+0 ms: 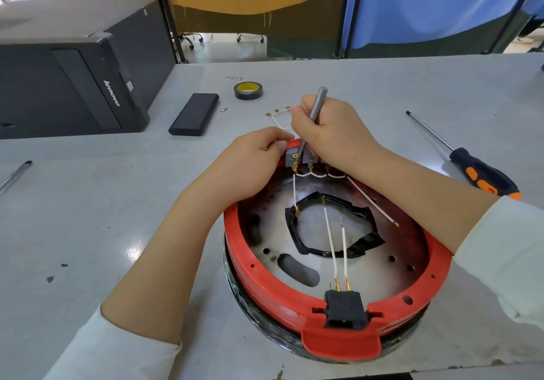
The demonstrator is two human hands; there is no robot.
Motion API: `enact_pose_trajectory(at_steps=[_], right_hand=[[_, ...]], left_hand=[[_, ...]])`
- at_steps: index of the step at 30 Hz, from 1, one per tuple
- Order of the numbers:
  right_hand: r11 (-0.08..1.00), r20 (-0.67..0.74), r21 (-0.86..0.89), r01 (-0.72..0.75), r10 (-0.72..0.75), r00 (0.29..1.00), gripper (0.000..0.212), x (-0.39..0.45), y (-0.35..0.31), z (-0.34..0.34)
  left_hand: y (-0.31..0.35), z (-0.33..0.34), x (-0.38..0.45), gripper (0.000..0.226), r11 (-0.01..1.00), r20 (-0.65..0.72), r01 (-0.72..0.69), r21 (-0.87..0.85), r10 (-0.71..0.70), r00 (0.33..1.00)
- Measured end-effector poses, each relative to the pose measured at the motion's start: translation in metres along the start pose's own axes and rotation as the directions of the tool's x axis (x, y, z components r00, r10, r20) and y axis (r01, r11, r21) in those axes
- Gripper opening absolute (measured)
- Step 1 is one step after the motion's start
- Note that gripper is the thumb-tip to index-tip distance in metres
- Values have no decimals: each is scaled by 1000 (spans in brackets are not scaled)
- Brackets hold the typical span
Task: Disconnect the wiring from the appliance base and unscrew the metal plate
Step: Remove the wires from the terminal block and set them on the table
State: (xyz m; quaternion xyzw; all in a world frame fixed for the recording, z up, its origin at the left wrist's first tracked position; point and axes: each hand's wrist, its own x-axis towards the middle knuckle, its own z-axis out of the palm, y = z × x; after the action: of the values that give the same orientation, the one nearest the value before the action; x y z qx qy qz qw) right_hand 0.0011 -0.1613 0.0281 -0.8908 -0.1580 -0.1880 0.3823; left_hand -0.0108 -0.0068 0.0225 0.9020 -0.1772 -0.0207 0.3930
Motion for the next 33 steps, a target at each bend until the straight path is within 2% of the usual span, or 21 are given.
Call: enact_pose_trajectory(at_steps=[6, 9, 10, 13, 16, 20, 23, 27, 33], right_hand=[[997, 8, -74, 30, -30, 1000, 42, 2, 2, 2], [944, 77, -320, 82, -61, 995, 40, 0, 1, 6], [952, 65, -295, 81, -65, 996, 41, 0, 1, 6], [999, -20, 9, 36, -36, 999, 45, -1, 4, 0], [991, -39, 90, 100, -97, 995, 45, -4, 4, -3], [966, 5, 3, 258, -258, 966, 41, -12, -4, 0], [950, -2, -96, 298, -300, 954, 38, -13, -9, 0], [898, 60, -231, 375, -372, 926, 29, -16, -10, 0], [887, 114, -337, 314, -293, 949, 29, -14, -13, 6]], left_hand=[[-1, 1, 0, 31, 1000, -16, -2, 7, 3, 1000], [0, 0, 1, 25, 1000, -12, -7, 22, 7, 1000], [0, 0, 0, 24, 1000, -13, -7, 19, 8, 1000], [0, 0, 0, 29, 1000, -10, -11, 8, 11, 1000], [0, 0, -1, 29, 1000, -4, -4, -6, 4, 1000], [1, 0, -1, 26, 1000, 4, -15, -4, 15, 1000], [2, -1, -2, 28, 1000, 4, -13, 18, 13, 1000], [3, -1, -2, 27, 999, -15, -20, 30, 20, 1000], [1, -1, -2, 27, 999, -19, -15, 42, 16, 1000]])
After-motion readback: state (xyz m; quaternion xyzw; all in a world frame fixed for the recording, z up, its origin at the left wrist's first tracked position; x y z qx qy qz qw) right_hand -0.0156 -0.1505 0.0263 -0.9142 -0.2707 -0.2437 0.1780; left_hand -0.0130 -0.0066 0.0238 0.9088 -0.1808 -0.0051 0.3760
